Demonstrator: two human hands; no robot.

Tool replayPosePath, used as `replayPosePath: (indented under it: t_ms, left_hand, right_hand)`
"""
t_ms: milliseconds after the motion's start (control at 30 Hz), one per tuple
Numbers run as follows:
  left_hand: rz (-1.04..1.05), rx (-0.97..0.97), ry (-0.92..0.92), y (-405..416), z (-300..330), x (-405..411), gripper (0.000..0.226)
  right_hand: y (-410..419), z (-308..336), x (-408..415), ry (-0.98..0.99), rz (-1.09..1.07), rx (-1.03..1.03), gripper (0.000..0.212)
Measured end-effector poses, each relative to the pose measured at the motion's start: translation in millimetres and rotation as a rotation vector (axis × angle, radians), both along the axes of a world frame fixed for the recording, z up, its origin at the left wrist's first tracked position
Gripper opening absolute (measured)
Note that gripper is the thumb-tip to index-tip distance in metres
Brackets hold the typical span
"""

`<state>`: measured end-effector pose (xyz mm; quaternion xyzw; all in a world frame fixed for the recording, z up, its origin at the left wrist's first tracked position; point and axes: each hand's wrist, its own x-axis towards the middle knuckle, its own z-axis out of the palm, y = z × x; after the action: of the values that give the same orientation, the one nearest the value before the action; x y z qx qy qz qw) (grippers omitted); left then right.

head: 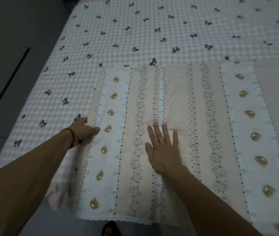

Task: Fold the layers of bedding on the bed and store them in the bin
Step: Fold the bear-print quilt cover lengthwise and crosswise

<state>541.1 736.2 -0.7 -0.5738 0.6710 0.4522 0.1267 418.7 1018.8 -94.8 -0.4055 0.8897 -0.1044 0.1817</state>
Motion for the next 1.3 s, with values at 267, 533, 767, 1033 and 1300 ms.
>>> replayPosePath:
  t_ms: [267,533,767,1033,1300]
  left_hand:
    - [-0.536,-0.11,0.112,49.3,85.8,-21.5,0.046]
    - [-0.782,-0.354,0.396,217.8,143.4,-131.2,0.016]
    - [-0.611,-0.023,0.37,366.8,90.2,-216.9,0.048]
    - [-0.931,-0.499,-0.097,340.4,-7.7,-140.4,0.06]
    - [-0.914,-0.565,-0.048,279.4,-31.8,-167.2,0.066]
  right_hand:
    - [14.6,50.7,-47.3,-0.586,0.081,0.001,0.064]
    - [79.6,155.6,-113.6,-1.133,-0.426,-0.426,0.049]
    - [186.8,135.0,-175.8,-1.119,-0.885,-0.664,0.058]
    - [258.2,89.6,-155.2,-0.673,-0.744,-0.192,0.031]
    - [195.7,80.1,-185.7,-0.16,-0.691,-0.169,0.052]
